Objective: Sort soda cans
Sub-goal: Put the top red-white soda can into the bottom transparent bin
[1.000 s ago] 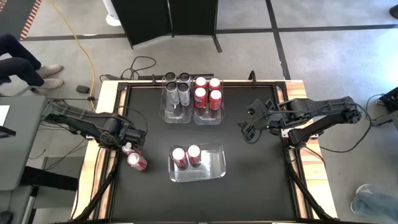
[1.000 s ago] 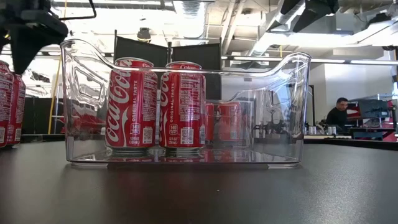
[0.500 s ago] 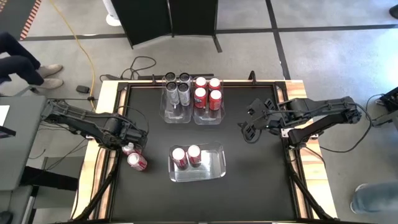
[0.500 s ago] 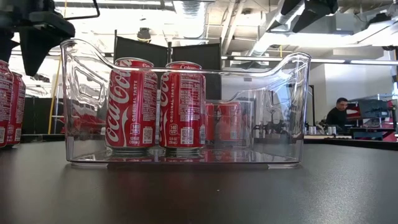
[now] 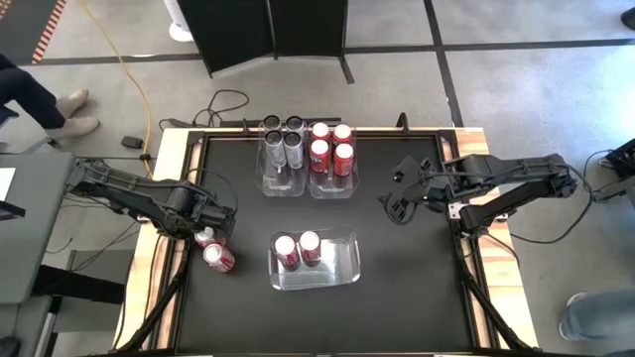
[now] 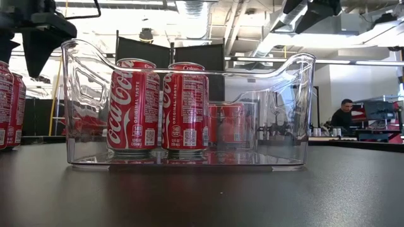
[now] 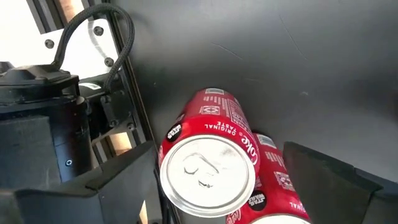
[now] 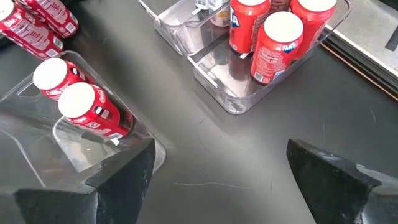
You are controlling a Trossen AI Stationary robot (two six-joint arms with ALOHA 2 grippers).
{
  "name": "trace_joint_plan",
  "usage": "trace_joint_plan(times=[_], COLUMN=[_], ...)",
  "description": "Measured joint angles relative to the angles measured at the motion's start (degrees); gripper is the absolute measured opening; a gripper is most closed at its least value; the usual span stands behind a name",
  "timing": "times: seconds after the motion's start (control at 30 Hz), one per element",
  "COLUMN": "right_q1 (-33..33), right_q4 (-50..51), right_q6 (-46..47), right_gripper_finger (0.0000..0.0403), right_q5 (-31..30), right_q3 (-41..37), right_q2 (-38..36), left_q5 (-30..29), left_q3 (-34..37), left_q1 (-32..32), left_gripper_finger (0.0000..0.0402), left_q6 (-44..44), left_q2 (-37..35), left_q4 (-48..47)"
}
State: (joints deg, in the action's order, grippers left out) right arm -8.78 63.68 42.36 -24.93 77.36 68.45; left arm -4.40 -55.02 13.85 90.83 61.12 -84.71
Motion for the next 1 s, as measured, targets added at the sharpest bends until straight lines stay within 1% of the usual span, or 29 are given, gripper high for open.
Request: trace_joint_plan(times=[0.17,0.27,0.37,0.6,0.77,1.0], right_q1=[-0.57,-0.98,-1.22,-1.72,-1.69,-1.15], right_q4=[0.04,0.0,0.02,0.02,0.11,0.12], right_q6=[0.69,0.98,1.94,2.2,2.18,0.88], right_gripper_finger=[0.0379,0.0379,0.0379,0.0379,0.0379,0.0379], right_q5=[0.04,0.04,-0.06,-0.26,-0.31,-0.48], right_q3=[0.0,0.0,0.0,0.0,0.0,0.0], right_q2=[0.0,0.0,0.0,0.0,0.0,0.0], left_q5=[0.19,2.61,3.72,3.74,3.89,3.91], left_q3=[0.74,3.25,5.4,7.71,8.48,8.48], left_q1=[0.0,0.0,0.0,0.0,0.0,0.0], left_gripper_finger=[0.0379,0.0392,0.0396,0.0396,0.0377,0.0328], left_q6=[0.56,1.22,0.57,-0.69,-0.66,0.15], left_q2=[-0.02,0.0,0.0,0.0,0.0,-0.02], left_q4=[0.36,1.35,3.1,6.77,8.96,9.35])
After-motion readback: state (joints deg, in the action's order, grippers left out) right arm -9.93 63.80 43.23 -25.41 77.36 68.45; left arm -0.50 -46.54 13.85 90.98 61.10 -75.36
